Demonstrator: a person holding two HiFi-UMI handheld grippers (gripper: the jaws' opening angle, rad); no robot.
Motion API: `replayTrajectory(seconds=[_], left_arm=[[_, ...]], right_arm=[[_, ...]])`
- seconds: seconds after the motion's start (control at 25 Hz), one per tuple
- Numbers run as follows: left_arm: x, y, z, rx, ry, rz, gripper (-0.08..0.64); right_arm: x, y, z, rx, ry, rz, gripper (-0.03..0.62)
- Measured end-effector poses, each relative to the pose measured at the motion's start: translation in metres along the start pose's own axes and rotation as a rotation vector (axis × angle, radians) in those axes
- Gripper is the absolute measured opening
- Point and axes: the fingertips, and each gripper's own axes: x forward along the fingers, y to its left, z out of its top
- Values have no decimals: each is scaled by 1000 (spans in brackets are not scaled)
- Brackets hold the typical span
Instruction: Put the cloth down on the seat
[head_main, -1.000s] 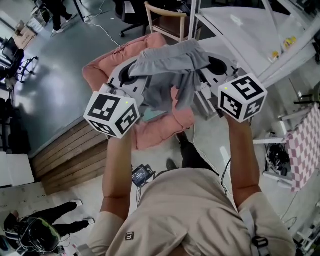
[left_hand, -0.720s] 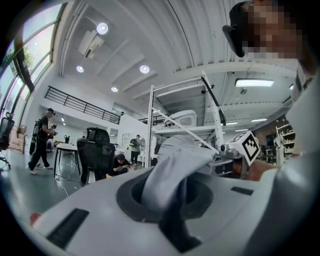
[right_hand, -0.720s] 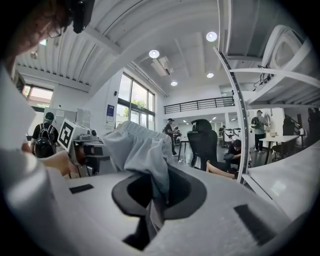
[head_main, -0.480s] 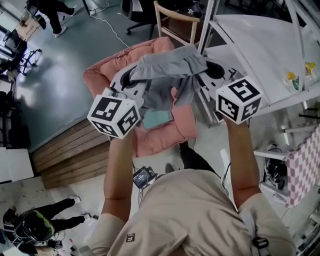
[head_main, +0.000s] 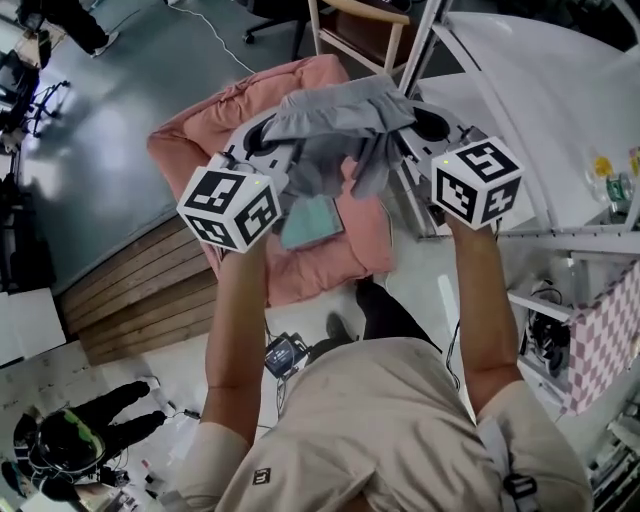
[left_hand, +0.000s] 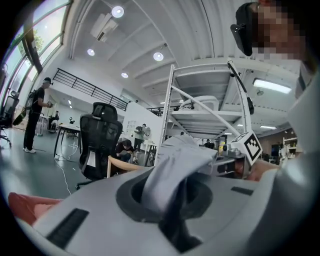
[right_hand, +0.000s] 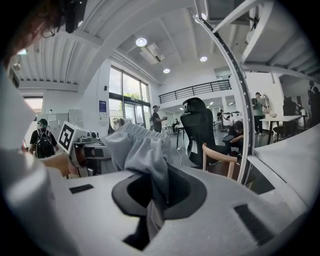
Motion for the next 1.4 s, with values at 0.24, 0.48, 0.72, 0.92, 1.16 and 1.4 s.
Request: replayTrajectory(seconds=[0.24, 0.48, 0.72, 0.92, 1.16, 1.4], left_arm=[[35, 31, -39, -39, 60, 7, 32], [73, 60, -90, -77, 127, 30, 34], [101, 75, -135, -118, 197, 48, 34], [126, 92, -170, -140, 243, 67, 34], [147, 108, -215, -180, 306, 84, 37], [165, 134, -247, -198, 350, 114, 54]], right_arm=[[37, -33, -28, 48, 50, -13, 14], [72, -69, -69, 90, 104, -16, 14], [94, -99, -112, 143, 158, -22, 15], [117, -125, -144, 176, 194, -24, 15], [140, -148, -184, 222, 240, -25, 15], [170, -170, -212, 248, 269, -36, 17]])
